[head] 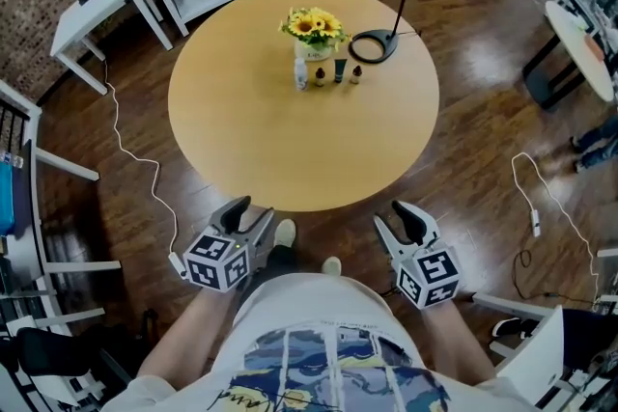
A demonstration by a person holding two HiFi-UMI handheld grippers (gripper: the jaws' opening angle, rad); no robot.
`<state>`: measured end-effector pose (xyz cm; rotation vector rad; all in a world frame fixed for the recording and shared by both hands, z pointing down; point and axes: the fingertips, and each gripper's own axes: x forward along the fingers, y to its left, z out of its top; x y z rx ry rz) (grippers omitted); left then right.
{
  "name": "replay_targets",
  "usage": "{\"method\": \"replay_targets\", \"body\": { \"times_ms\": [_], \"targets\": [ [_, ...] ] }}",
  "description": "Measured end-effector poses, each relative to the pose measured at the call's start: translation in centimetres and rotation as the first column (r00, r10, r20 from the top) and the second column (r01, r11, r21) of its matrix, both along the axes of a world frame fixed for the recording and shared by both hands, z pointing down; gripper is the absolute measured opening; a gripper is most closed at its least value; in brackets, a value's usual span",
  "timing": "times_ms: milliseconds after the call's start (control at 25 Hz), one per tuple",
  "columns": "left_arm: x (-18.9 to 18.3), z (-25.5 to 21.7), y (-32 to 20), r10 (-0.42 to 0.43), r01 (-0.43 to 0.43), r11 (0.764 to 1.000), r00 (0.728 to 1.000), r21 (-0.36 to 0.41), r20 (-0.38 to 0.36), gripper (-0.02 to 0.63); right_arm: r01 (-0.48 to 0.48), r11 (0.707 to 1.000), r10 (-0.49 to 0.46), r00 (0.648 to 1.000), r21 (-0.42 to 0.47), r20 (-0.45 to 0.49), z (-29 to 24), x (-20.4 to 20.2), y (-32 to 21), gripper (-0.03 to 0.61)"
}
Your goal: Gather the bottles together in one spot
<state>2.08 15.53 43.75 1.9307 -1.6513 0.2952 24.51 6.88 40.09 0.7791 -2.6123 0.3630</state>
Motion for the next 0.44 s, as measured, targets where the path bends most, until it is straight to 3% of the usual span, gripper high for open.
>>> {"method": "replay_targets", "body": {
  "times_ms": [440],
  "targets": [
    [-0.27,0.43,0.07,0.004,-0.004,1.000,1.000,-0.012,0.008,0.210,0.007,1.000,-0.007,1.000,-0.003,-0.019,0.62,-0.50,-0.17,0.190]
  ]
}}
